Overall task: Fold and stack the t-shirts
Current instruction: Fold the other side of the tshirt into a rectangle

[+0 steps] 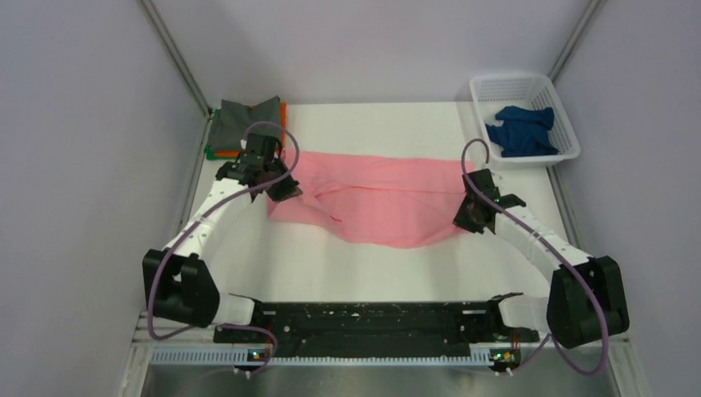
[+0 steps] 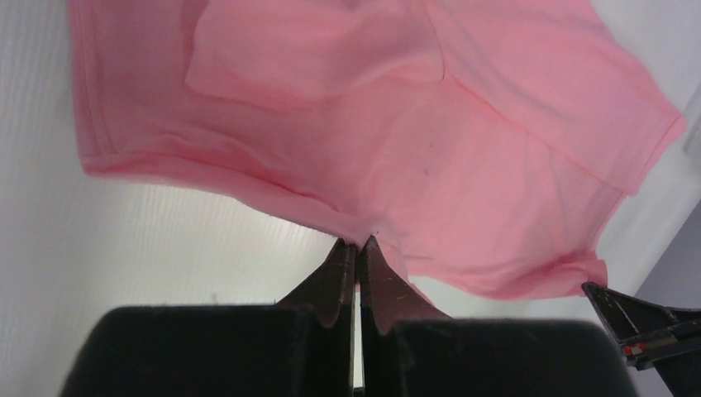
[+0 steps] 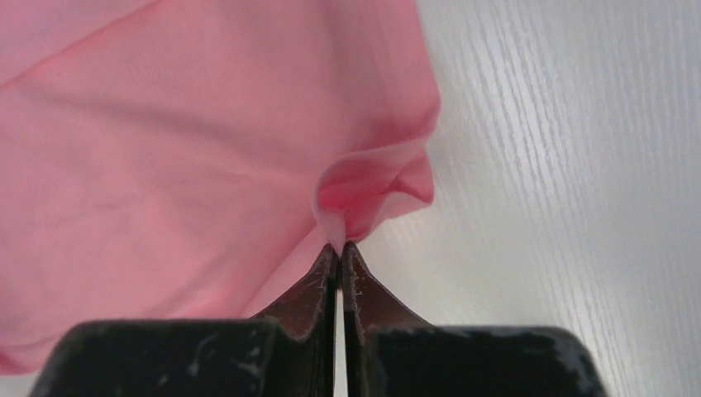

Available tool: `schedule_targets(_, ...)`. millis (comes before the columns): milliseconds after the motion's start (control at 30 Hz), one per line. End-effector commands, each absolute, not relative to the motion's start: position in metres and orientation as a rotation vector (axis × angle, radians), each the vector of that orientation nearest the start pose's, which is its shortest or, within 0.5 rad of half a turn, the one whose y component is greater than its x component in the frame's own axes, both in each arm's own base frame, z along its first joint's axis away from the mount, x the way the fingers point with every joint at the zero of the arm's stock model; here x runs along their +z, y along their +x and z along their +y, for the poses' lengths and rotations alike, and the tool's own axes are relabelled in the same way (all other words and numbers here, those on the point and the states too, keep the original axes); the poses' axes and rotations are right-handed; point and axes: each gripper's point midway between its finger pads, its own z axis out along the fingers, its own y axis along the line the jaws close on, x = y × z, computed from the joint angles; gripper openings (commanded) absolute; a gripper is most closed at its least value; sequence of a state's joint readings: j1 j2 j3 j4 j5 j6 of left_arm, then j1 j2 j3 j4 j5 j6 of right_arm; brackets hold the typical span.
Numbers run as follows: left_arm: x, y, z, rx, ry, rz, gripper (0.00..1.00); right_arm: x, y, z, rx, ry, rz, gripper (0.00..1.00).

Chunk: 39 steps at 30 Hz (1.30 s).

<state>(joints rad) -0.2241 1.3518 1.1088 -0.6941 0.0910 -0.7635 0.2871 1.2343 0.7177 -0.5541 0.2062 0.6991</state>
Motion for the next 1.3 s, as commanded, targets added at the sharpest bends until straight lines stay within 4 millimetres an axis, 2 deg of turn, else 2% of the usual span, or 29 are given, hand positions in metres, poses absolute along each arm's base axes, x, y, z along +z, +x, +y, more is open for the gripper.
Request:
schedule_targets(0,0.177,0.358,-0.112,-0.532,-0.647,2.417,0.0,0.079,0.287,0.061,0.128,0.581,2.515,0.0)
schedule_targets(133,0.18,0.386,-0.101,-0.517,-0.674,2.399,0.0,0.087,0.307,0.051,0.115,0.595,2.498,0.0)
schedule_targets(300,0.182,0.418,-0.09,-0.504,-0.697,2.389,0.0,0.088,0.334,0.044,0.105,0.602,2.496,0.0)
schedule_targets(667,0.182,0.46,-0.079,-0.527,-0.666,2.365,0.0,0.085,0.377,0.037,0.092,0.606,2.496,0.0)
schedule_targets(833,0.167,0.477,-0.077,-0.506,-0.666,2.388,0.02,0.076,0.39,0.034,0.063,0.604,2.507,0.0)
schedule_targets(933,0.156,0.491,-0.074,-0.476,-0.676,2.397,0.22,0.071,0.403,0.023,-0.018,0.615,2.478,0.01)
schedule_targets(967,0.152,0.497,-0.07,-0.447,-0.687,2.399,0.34,0.07,0.406,0.021,-0.039,0.619,2.475,0.08)
schedule_targets(1033,0.145,0.506,-0.061,-0.379,-0.721,2.409,0.58,0.071,0.412,0.019,-0.057,0.624,2.465,0.28)
schedule_targets(1100,0.146,0.511,-0.061,-0.383,-0.724,2.43,0.76,0.075,0.418,0.023,-0.026,0.598,2.46,0.42)
schedule_targets(1200,0.154,0.509,-0.072,-0.456,-0.705,2.432,0.89,0.085,0.421,0.028,0.005,0.552,2.45,0.57)
schedule_targets(1267,0.153,0.497,-0.079,-0.476,-0.697,2.438,0.95,0.091,0.422,0.035,0.018,0.487,2.441,0.65)
